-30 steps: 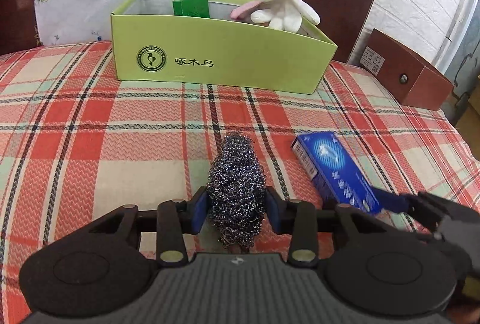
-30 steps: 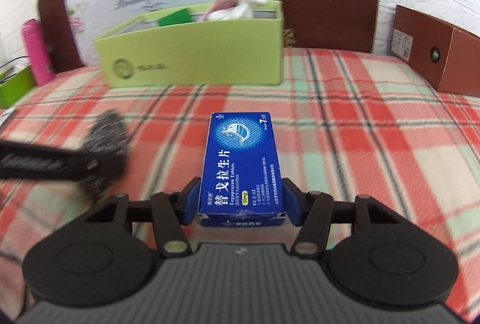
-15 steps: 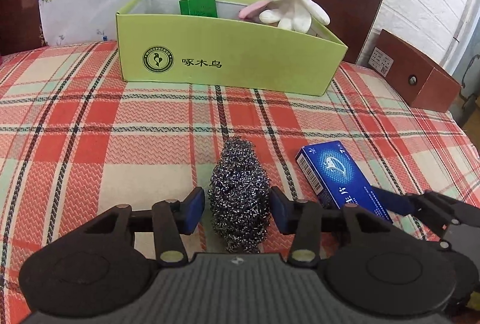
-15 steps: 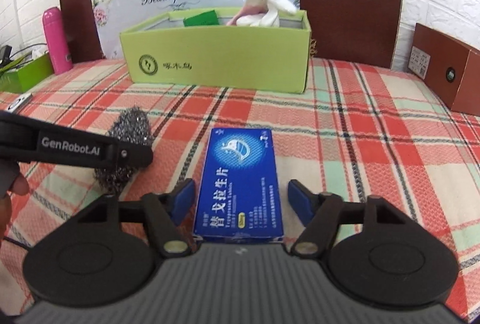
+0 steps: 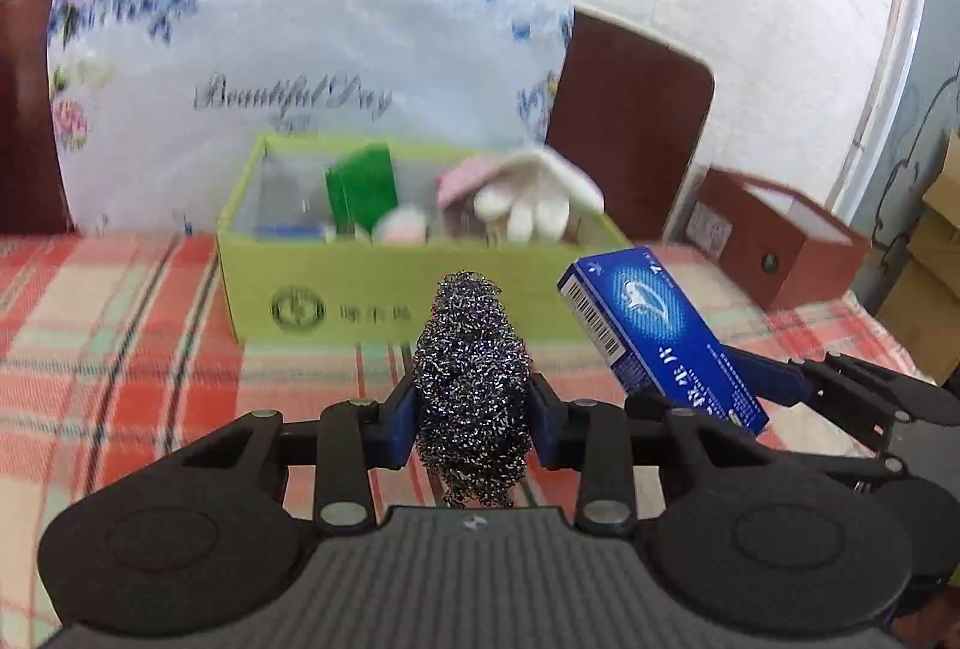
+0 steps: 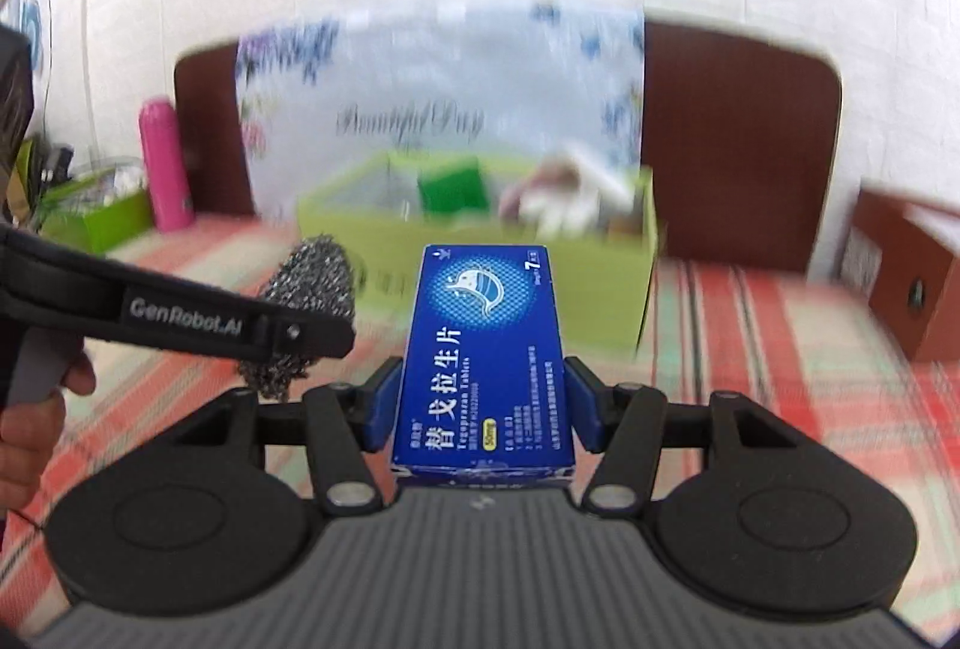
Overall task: Organize objects
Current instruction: 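Carry the scrubber and blue medicine box into the lime-green box and release both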
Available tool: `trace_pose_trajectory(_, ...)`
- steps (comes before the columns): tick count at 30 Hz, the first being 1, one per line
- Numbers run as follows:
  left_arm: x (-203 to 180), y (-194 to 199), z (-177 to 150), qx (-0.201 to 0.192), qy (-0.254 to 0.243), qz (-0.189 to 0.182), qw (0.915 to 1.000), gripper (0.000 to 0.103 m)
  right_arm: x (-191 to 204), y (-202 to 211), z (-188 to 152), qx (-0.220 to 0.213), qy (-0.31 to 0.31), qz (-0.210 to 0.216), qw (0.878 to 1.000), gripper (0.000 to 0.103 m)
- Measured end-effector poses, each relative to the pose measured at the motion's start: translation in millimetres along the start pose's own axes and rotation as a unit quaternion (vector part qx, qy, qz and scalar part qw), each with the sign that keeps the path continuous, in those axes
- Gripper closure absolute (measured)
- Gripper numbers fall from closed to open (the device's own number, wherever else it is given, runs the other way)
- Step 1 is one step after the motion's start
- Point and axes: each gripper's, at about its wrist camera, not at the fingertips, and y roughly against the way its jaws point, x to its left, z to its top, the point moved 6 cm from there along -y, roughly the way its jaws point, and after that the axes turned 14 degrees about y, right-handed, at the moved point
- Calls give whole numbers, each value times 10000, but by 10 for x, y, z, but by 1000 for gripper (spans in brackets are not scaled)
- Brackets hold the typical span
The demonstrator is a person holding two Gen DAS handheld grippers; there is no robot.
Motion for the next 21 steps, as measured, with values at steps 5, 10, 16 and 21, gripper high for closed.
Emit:
trace_pose_trajectory(5, -41, -34, 522, -464, -80, 20, 9989, 64, -247, -166, 508, -505, 85, -307, 9982, 48)
trace_pose_trajectory(10, 53, -185, 985, -823, 1, 214, 9964, 64, -483, -468, 969, -947, 175, -643, 9933, 48)
trace_pose_trajectory(16, 264, -589, 1182, -737, 85, 528, 9958, 64, -674, -1156, 1123, -863, 241, -831, 9925, 48)
trace_pose_trajectory(21, 485, -1043, 1096, -406, 290, 659, 9966, 62, -648, -1743, 888, -218, 58, -404, 9989, 48)
